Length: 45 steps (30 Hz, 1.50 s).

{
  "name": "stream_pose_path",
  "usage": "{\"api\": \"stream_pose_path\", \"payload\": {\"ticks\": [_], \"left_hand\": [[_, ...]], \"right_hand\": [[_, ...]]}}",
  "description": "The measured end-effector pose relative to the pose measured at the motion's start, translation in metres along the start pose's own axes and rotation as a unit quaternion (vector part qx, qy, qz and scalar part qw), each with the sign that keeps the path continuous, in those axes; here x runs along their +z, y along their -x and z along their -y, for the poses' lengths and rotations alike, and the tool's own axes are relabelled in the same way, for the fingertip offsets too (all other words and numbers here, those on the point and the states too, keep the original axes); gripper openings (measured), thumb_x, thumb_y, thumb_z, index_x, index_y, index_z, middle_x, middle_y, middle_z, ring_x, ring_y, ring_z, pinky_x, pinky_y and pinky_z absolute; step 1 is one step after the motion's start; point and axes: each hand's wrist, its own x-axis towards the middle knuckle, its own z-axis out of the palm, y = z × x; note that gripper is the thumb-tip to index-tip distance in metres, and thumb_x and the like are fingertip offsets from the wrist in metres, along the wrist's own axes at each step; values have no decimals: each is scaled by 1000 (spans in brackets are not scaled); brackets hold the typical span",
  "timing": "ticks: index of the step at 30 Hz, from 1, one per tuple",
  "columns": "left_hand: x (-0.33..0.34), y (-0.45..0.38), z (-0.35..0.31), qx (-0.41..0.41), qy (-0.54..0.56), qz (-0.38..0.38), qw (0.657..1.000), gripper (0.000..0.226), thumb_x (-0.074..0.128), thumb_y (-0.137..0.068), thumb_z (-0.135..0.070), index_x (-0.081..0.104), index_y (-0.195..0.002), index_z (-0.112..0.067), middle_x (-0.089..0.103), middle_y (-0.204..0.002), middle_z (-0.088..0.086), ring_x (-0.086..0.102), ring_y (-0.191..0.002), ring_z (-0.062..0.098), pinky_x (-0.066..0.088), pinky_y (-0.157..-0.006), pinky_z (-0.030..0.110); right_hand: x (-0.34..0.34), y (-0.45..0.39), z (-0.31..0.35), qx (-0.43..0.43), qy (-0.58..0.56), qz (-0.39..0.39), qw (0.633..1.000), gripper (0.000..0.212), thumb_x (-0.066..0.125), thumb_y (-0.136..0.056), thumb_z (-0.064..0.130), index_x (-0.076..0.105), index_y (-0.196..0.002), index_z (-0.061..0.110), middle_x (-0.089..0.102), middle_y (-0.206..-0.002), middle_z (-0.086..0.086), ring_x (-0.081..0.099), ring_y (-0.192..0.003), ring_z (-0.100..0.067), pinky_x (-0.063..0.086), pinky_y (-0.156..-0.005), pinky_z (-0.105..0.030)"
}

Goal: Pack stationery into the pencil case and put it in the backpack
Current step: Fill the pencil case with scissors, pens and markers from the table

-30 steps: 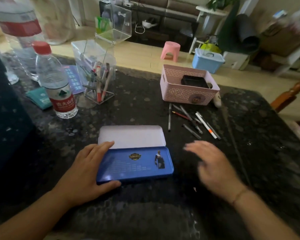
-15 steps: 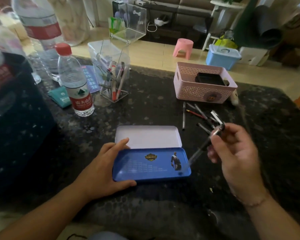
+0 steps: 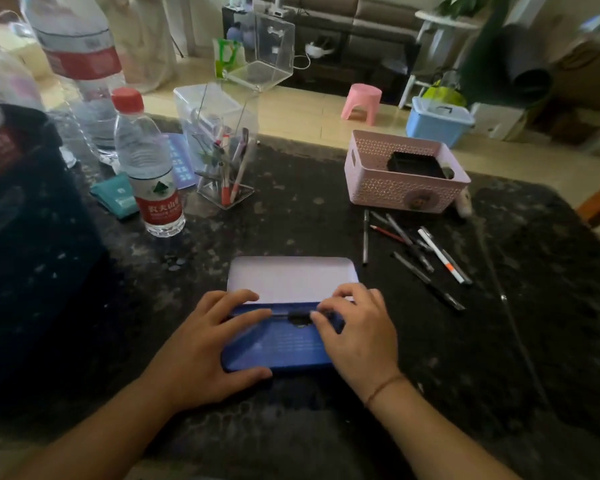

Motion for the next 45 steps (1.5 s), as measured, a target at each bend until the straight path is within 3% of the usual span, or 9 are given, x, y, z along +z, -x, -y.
{"api": "stream_pose_path", "payload": {"ticks": [8, 11, 15, 17, 24, 26, 32, 40, 45], "left_hand": [[1, -2, -1, -18, -42, -9, 999, 81, 58, -74, -74, 58, -135, -21, 49, -137, -6, 41, -121, 17, 46, -95, 41], [-1, 0, -2, -24, -26, -11, 999, 82, 59, -73, -76, 52, -138, -25, 43, -136, -16, 37, -122, 10, 43, -95, 37], [-4, 1, -3, -49, -1, -3, 999, 93, 62, -69, -79, 37, -145, -32, 39, -134, -24, 33, -125, 2, 40, -100, 27], [-5, 1, -4, -51, 14, -2, 999, 96, 65, -67, -78, 33, -146, -35, 29, -132, -37, 34, -125, 0, 39, -101, 23], [-4, 2, -4, -74, 56, 4, 996, 105, 68, -61, -80, 8, -145, -57, 35, -133, -29, 38, -126, -3, 41, -103, 25], [-3, 2, -3, -85, 69, 1, 994, 109, 71, -59, -79, 8, -145, -58, 38, -135, -24, 40, -127, -1, 42, -104, 28], [0, 4, 2, -68, 73, -11, 995, 101, 75, -62, -74, 22, -144, -49, 37, -135, -23, 42, -126, -1, 42, -104, 25], [5, 2, 5, -19, 13, -27, 999, 72, 69, -71, -75, 51, -126, -34, 43, -136, -16, 40, -128, 8, 42, -105, 33], [6, 3, 5, -22, -13, -33, 999, 76, 67, -72, -76, 55, -129, -27, 44, -138, -9, 41, -127, 14, 43, -105, 35]], "right_hand": [[2, -13, 0, 14, -20, 16, 1000, 17, 62, -81, 39, 61, -91, 26, 61, -90, 7, 56, -86, -14, 47, -68, -28], [-25, -20, -36, 23, -36, -90, 995, 17, 66, -81, 35, 66, -94, 24, 64, -89, 5, 57, -86, -17, 46, -75, -28], [-64, -30, -124, 238, 168, 2, 957, 40, 73, -78, 33, 65, -113, 16, 61, -114, -10, 51, -105, -33, 41, -92, -37], [-71, -25, -147, 284, 154, 48, 945, 30, 73, -80, 31, 68, -105, 15, 62, -107, -11, 54, -101, -32, 43, -88, -37], [-74, -12, -99, 80, -11, -41, 996, 10, 62, -87, 4, 71, -92, 7, 60, -85, 0, 60, -83, -20, 38, -78, -16], [-67, -6, -60, -25, -53, 37, 998, 12, 60, -88, 5, 71, -91, 10, 62, -86, 2, 59, -81, -8, 39, -77, -7], [-24, -1, -4, -109, -32, 171, 979, 13, 59, -92, 14, 71, -94, 8, 63, -95, -8, 61, -86, -23, 48, -83, -34], [-26, -9, -4, -72, -98, 120, 985, 11, 68, -86, 18, 70, -97, 17, 64, -91, 4, 59, -83, -6, 47, -78, -19], [-57, -21, 2, 97, -392, -102, 909, 22, 68, -81, 26, 66, -103, 31, 67, -82, 4, 67, -75, -10, 56, -69, -23]]}}
